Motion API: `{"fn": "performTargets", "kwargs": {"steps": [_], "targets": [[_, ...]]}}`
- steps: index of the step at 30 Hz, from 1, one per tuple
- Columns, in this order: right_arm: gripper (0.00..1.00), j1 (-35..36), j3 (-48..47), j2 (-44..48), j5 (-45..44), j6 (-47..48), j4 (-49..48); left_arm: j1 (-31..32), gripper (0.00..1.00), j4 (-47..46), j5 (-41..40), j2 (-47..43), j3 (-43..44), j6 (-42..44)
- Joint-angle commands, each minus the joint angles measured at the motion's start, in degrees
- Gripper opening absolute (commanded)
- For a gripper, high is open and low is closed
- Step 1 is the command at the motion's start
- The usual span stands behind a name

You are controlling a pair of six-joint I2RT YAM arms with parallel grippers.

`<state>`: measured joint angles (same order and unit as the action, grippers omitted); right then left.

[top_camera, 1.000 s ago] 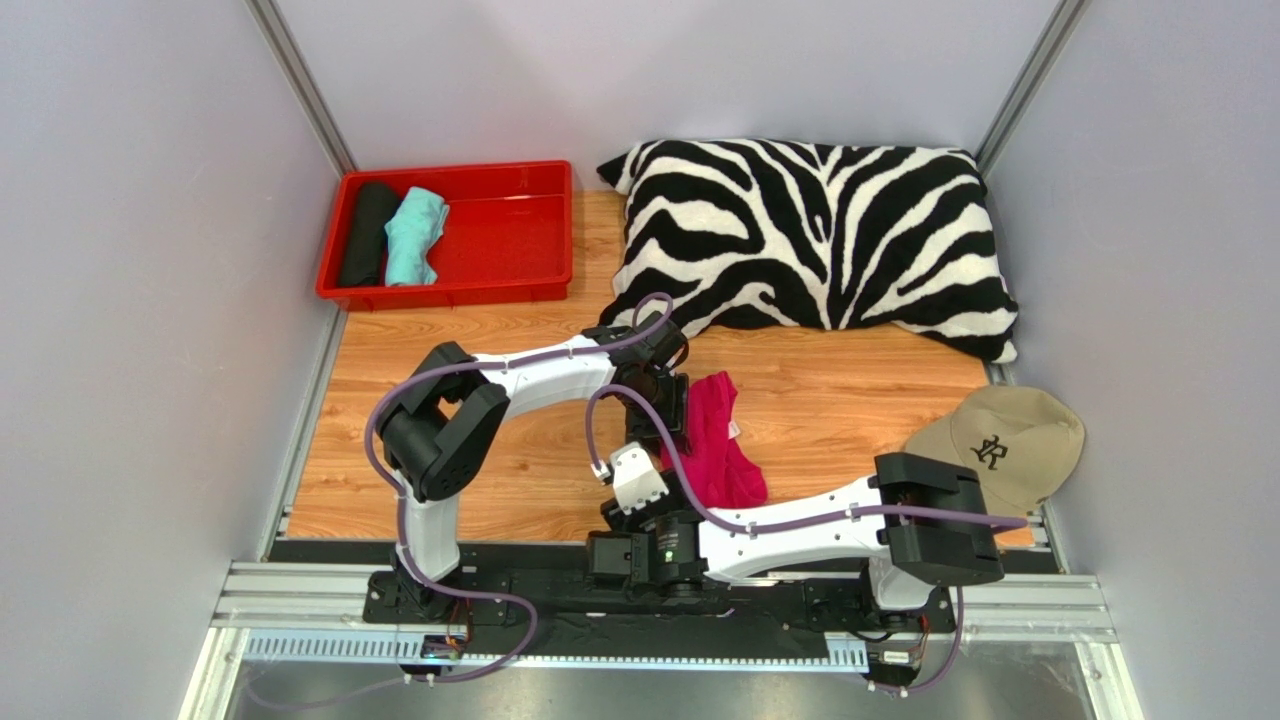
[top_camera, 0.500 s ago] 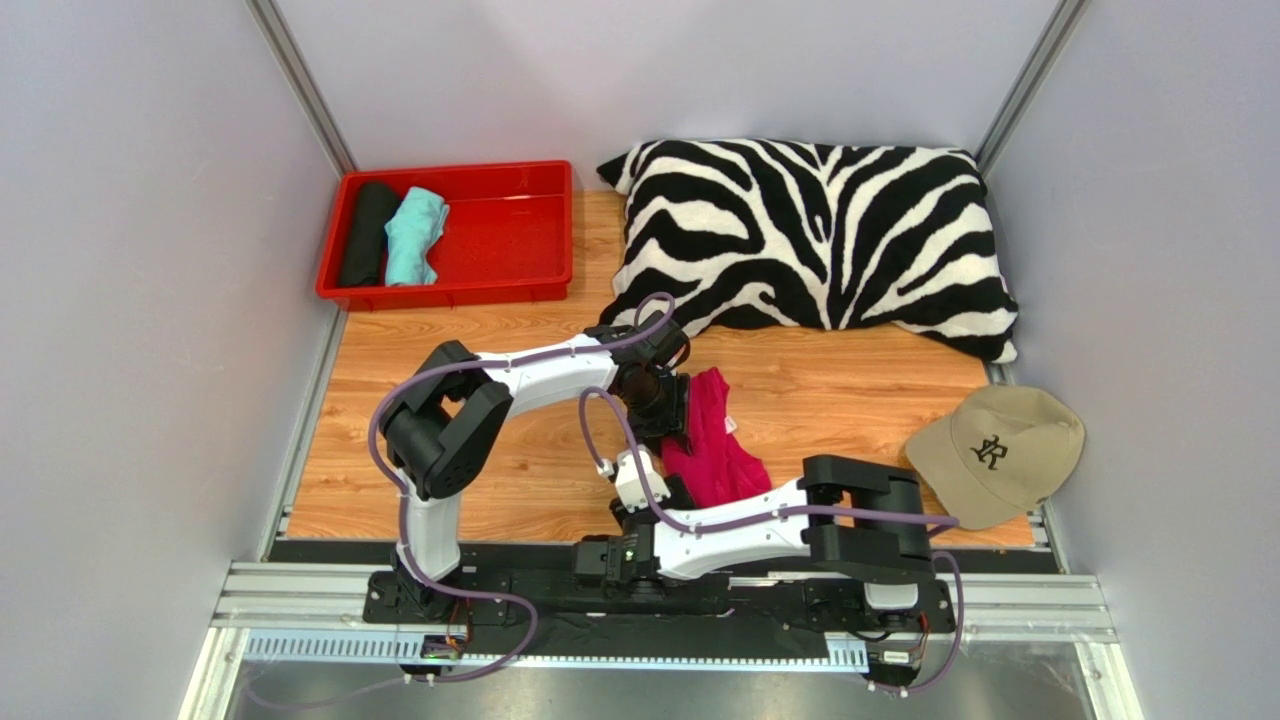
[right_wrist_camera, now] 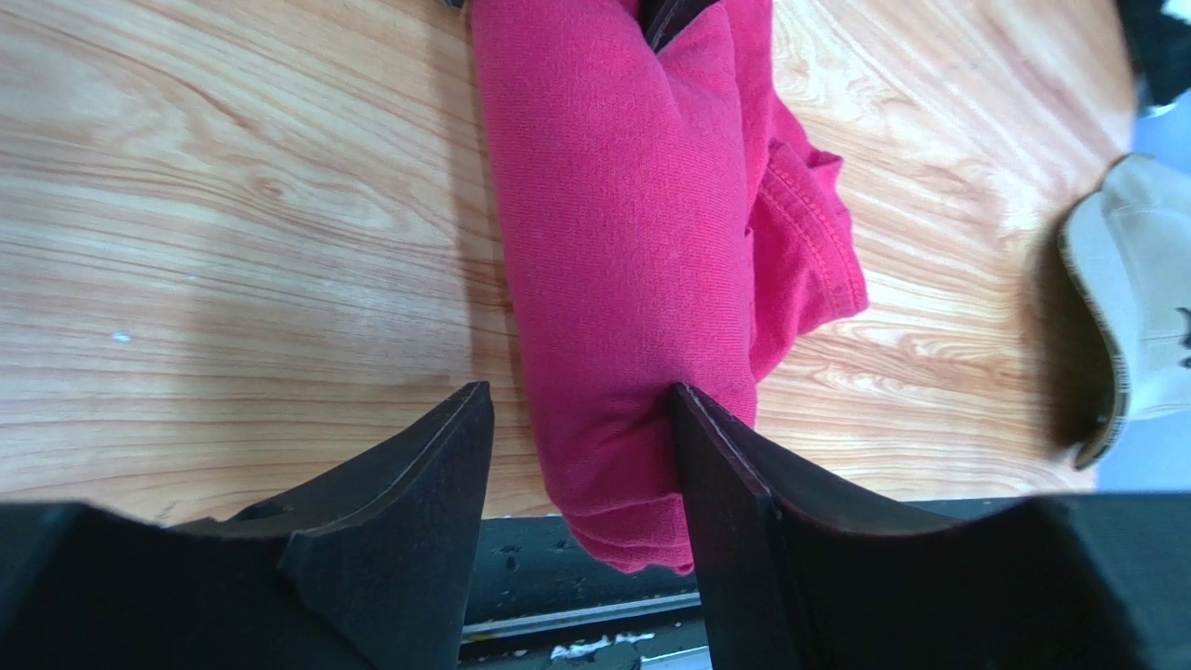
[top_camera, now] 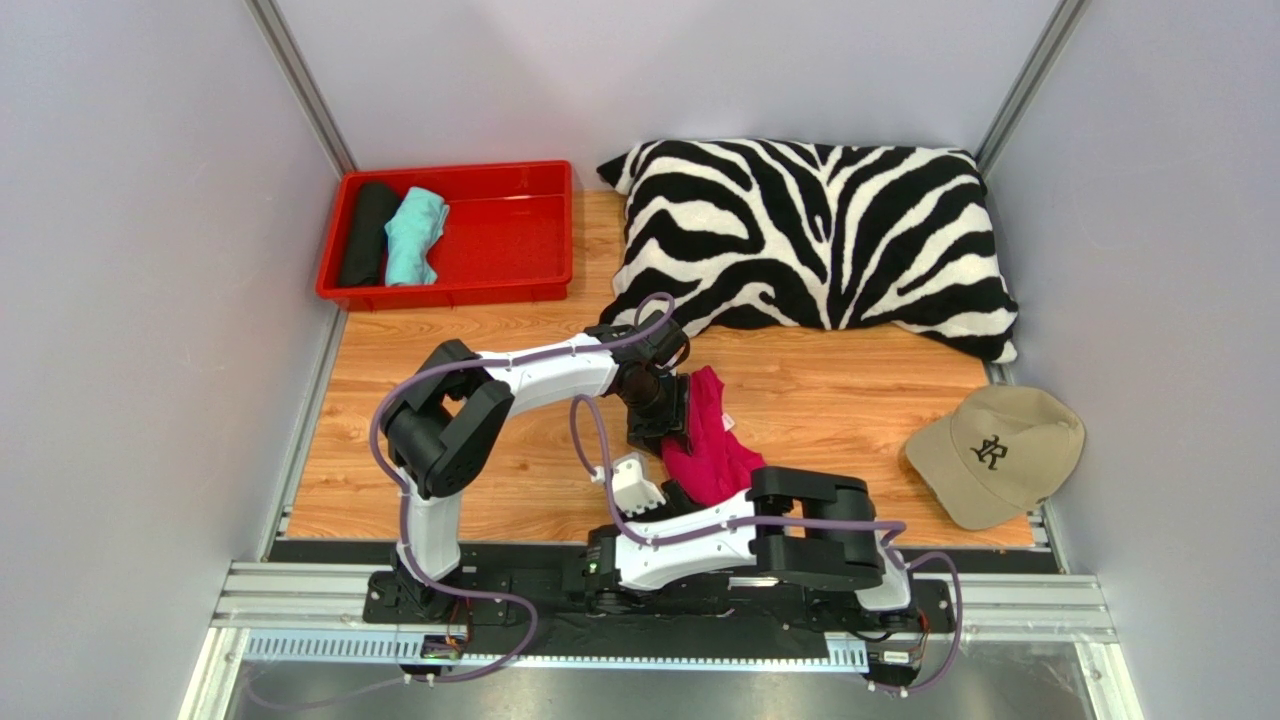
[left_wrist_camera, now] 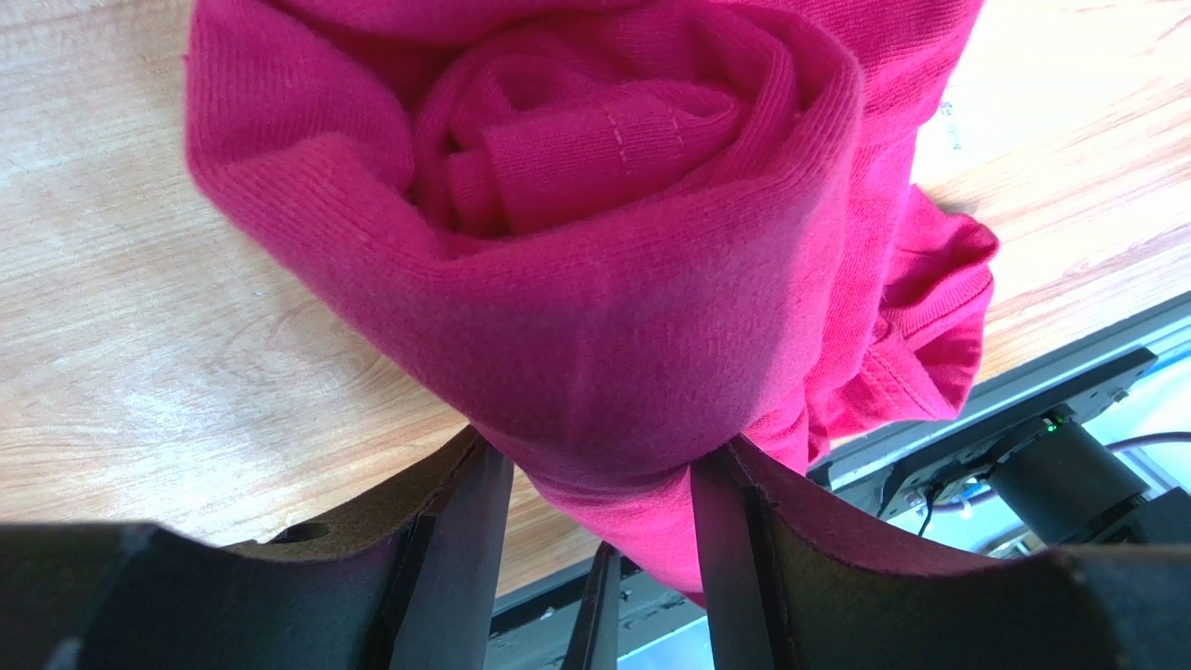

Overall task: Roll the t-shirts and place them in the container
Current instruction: Roll the T-shirt to the center of the board.

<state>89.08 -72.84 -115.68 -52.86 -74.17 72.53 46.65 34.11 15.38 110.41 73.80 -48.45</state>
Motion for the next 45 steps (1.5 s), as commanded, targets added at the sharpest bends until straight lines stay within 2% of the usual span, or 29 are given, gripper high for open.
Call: {"fn": "performTargets", "kwargs": {"steps": [1,11,16,22,27,33,37,45], "targets": [[0.55,-0.31,-1.78,-2.97,-2.07,-2.55,6.30,0.37,0.57,4.83,-3.51,2.35,-0.32,2.83],[0.55,-0.57,-2.83,-9.04,-3.83,-5.81,11.66,0.37,0.57,4.74,-3.33,2.62,-0.24,2.92],[0.47,-0.83,-2.66,-8.60,-5.67,-7.56,13.95,0.45,0.57,4.83,-3.16,2.70,-0.32,2.92],[0.29,-1.36,-0.12,-5.45,-7.87,-6.09,11.50,0.37,0.58,4.21,-2.72,2.00,-0.67,3.62],[0.25,-1.54,6.12,7.20,-6.91,4.81,-4.63,0.02,0.62,3.34,-1.93,0.77,-0.85,4.85],[0.22,-2.33,16.66,21.34,0.55,18.42,-26.43,-2.00,0.68,0.36,0.70,-3.26,-3.13,5.91],[0.22,-4.52,23.34,28.03,10.02,22.23,-38.06,-3.93,0.70,-1.67,1.93,-8.00,-6.55,6.26],[0.20,-12.69,36.09,39.47,26.64,21.17,-56.68,-5.70,0.70,-5.72,4.14,-16.45,-13.41,6.00]]}}
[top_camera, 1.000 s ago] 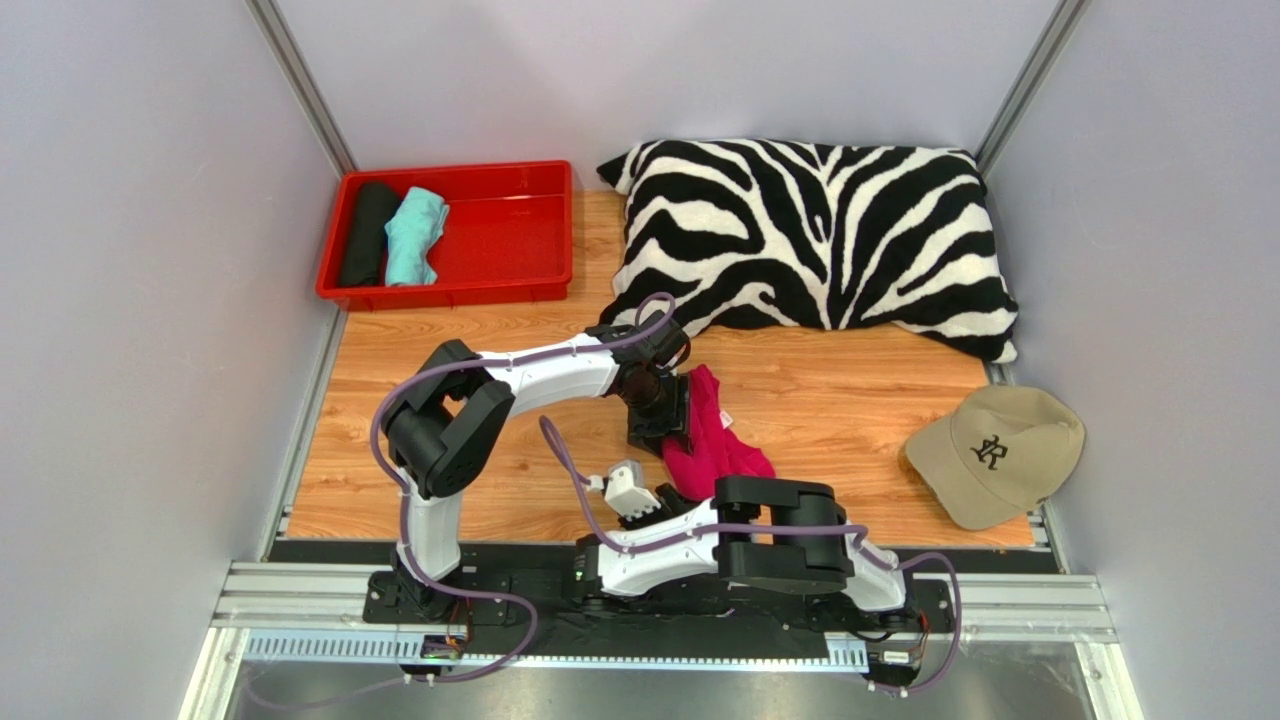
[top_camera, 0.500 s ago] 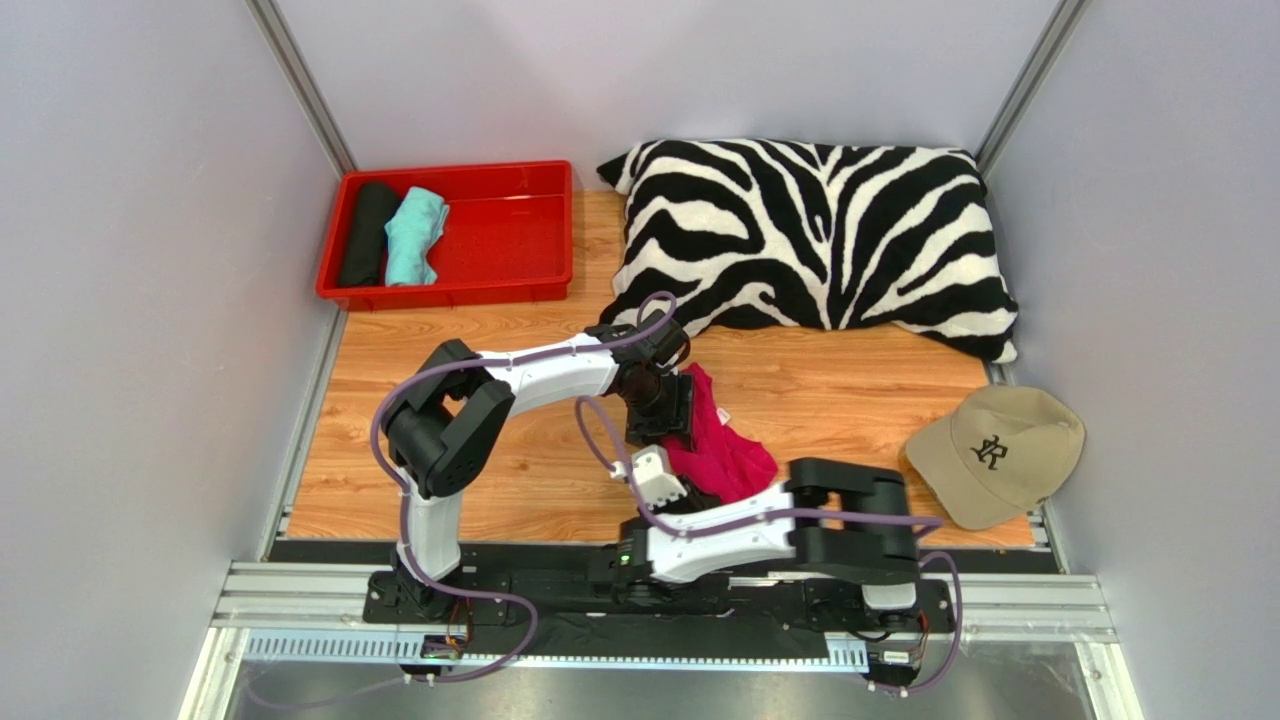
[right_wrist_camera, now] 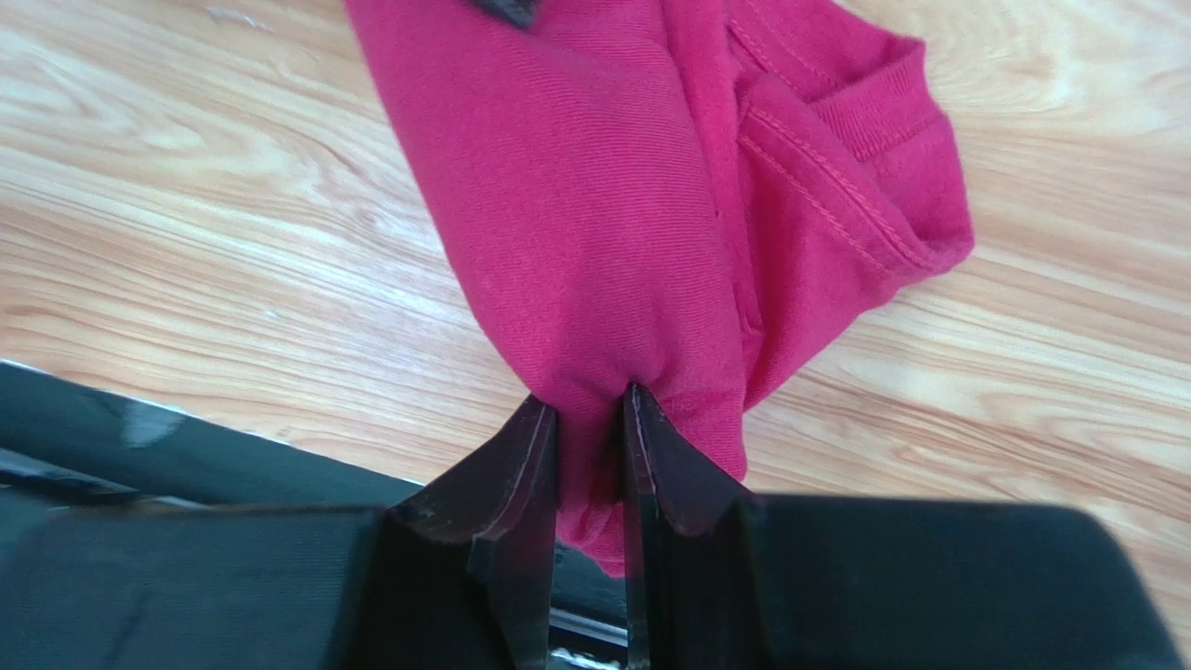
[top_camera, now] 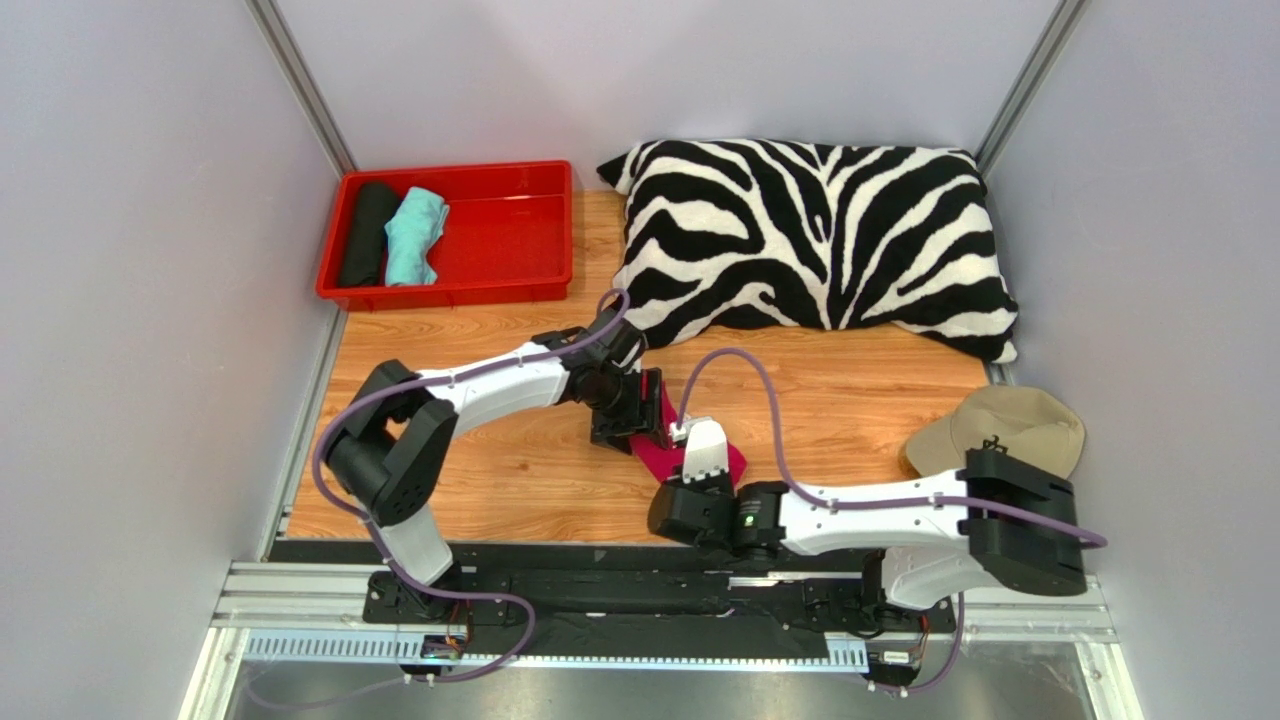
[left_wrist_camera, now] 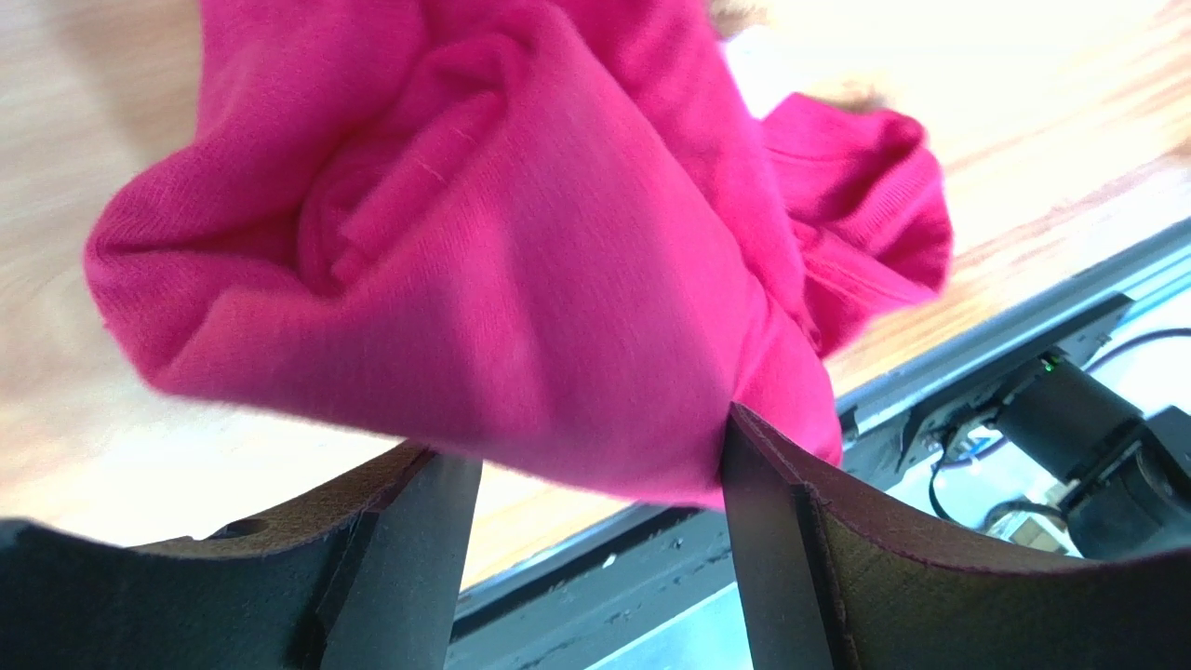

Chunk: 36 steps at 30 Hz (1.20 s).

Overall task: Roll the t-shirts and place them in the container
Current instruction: Roll the T-shirt to the center of the board.

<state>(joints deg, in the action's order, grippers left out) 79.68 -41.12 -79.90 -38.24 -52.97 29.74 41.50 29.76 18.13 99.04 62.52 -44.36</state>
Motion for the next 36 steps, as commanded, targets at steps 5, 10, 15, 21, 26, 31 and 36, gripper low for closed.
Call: {"fn": "performTargets", "kwargs": {"steps": [5,10,15,21,26,31,36], "targets": [[0.20,-8.65,8.34,5.63,20.82,-1.61,-21.11,-1.68,0.70,-6.71,2.96,-9.13,-8.02,-0.37],[0.19,-11.47,8.87,4.14,27.42,-2.57,-23.84,-2.56,0.72,-12.87,4.10,-12.55,-13.21,-1.86],[0.19,-14.11,11.50,3.08,33.21,-5.47,-29.20,-4.75,0.73,-18.07,4.11,-16.77,-18.30,-3.19],[0.18,-17.54,15.28,2.29,39.71,-10.21,-37.29,-6.69,0.72,-21.67,1.74,-17.92,-21.91,-4.42],[0.18,-21.05,18.45,1.15,43.33,-14.09,-44.57,-7.04,0.71,-23.87,-0.46,-15.82,-22.71,-5.56],[0.18,-23.33,21.51,-1.48,47.37,-17.51,-51.17,-7.04,0.68,-24.76,-3.10,-11.95,-21.31,-7.58],[0.18,-25.45,24.77,-5.00,49.93,-21.74,-60.40,-7.04,0.65,-16.94,-8.71,-7.38,-15.86,-8.64]]}}
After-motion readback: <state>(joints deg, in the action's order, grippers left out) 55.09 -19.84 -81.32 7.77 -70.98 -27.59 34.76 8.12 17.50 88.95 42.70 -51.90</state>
